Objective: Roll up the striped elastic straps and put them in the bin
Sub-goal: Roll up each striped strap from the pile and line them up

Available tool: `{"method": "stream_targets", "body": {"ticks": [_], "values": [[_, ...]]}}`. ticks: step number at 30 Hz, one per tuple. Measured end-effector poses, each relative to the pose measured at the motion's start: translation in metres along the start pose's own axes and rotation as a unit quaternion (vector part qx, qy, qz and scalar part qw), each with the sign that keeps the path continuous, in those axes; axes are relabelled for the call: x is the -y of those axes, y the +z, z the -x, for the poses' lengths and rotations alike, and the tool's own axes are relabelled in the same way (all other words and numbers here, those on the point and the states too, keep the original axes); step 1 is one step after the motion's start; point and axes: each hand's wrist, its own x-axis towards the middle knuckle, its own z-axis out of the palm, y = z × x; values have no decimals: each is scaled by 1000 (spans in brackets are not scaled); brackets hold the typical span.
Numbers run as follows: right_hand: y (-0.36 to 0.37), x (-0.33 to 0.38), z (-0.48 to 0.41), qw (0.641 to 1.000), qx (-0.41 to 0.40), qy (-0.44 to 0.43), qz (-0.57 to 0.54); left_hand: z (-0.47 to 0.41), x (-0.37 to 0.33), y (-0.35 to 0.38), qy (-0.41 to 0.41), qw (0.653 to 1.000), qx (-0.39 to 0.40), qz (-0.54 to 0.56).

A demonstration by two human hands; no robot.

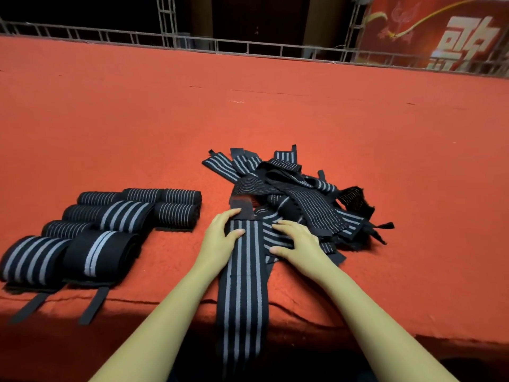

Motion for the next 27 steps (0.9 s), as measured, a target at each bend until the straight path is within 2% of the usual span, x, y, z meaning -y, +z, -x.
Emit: {"method": "stream_targets", "body": {"ticks": [3,8,13,16,22,24,27], "values": [[1,5,-4,999,-36,27,24,-1,3,1,-8,999,-18,-45],[-13,8,-5,980,-41,87,176,3,1,1,-19,989,-15,-145],[-37,-12,4,984,-52,137,99,11,-13,5,58,980,-25,-190],[-54,-24,12,980,-47,165,97,14,-30,17,84,982,-1,-171],[-77,-26,18,954,-32,205,218,7,-57,53,73,981,119,-135],[-75,-25,18,957,-54,194,209,6,-60,62,45,978,147,-143],[-68,-22,14,965,-123,152,177,1,-62,69,25,978,141,-149]]}}
